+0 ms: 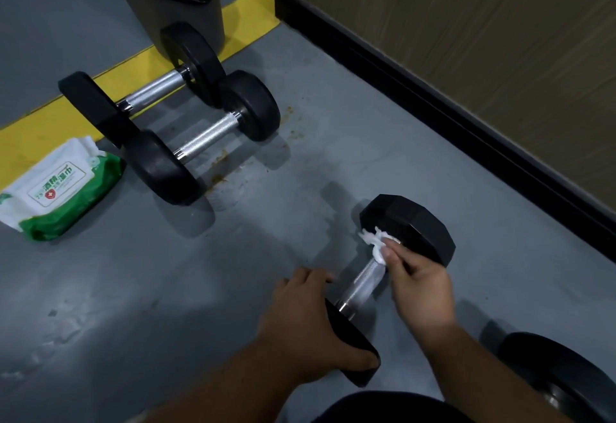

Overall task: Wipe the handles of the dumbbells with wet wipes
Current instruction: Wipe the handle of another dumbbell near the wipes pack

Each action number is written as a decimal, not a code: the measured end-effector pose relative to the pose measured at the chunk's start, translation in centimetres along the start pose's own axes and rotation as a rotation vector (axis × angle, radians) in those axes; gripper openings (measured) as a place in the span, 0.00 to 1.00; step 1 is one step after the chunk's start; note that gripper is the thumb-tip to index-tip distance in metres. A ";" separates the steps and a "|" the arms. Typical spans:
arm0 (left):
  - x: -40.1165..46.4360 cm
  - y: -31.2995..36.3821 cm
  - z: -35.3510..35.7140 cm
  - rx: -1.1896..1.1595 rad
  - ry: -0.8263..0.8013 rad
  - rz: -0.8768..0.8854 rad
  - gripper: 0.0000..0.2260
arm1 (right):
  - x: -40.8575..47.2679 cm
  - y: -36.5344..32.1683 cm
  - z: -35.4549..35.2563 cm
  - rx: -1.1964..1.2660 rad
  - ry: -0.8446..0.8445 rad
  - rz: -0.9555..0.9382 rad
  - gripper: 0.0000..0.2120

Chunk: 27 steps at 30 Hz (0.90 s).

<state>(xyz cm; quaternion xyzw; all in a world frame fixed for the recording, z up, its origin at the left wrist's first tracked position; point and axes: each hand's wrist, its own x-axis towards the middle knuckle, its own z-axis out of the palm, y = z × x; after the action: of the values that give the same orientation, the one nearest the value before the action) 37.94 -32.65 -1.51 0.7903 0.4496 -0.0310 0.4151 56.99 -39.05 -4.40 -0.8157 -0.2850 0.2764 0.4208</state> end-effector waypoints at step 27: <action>-0.6 0.8 -0.2 0.020 0.027 0.011 0.44 | -3.5 1.0 1.6 0.046 -0.330 -0.080 0.11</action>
<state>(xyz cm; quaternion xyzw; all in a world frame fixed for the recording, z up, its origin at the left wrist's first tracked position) 38.10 -33.15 -0.67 0.7972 0.4506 -0.0226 0.4011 53.67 -41.13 -5.28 -0.7374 -0.3760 0.3961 0.3975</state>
